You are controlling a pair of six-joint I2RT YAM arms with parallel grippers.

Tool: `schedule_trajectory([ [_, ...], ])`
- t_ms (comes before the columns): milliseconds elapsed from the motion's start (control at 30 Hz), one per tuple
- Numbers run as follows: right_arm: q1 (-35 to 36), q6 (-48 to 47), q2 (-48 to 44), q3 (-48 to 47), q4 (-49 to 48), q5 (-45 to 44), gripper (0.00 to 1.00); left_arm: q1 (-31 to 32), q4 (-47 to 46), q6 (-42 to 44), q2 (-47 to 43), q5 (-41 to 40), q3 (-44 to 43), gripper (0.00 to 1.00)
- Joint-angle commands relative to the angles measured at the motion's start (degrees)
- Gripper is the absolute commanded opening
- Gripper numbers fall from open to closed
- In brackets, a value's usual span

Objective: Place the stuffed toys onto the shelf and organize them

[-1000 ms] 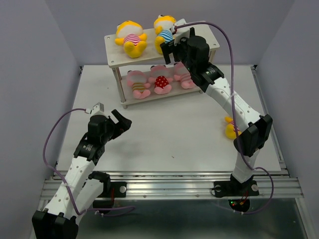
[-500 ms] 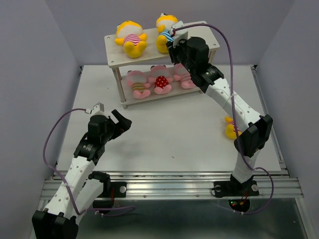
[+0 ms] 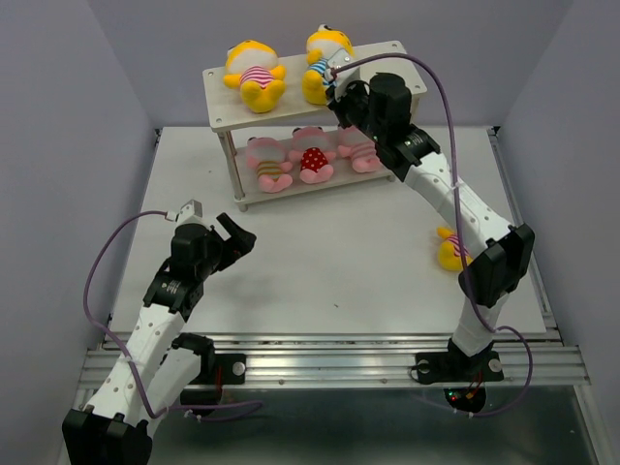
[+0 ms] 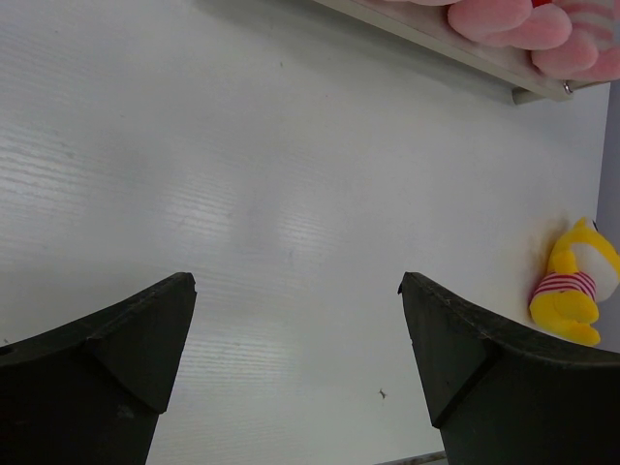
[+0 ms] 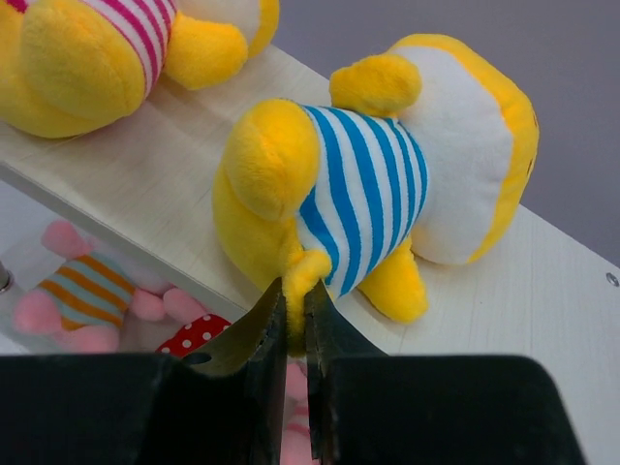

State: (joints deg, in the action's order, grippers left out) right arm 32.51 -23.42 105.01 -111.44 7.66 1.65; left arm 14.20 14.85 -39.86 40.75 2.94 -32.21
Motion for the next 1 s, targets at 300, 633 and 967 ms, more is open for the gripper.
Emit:
schedule_trajectory([
  [300, -5.79, -6.19, -5.25, 2.01, -0.28, 26.28, 0.05, 0.22, -0.53, 0.66, -0.85, -1.09, -1.72, 0.99],
  [633, -6.32, -7.08, -4.55, 1.49, -0.28, 27.00, 0.06, 0.22, 0.18, 0.74, -0.94, -1.62, -2.42, 0.99],
  [967, -6.32, -4.00, -1.83, -1.59, -1.60, 20.85, 0.07, 0.22, 0.18, 0.83, -0.94, -1.45, -2.33, 0.99],
])
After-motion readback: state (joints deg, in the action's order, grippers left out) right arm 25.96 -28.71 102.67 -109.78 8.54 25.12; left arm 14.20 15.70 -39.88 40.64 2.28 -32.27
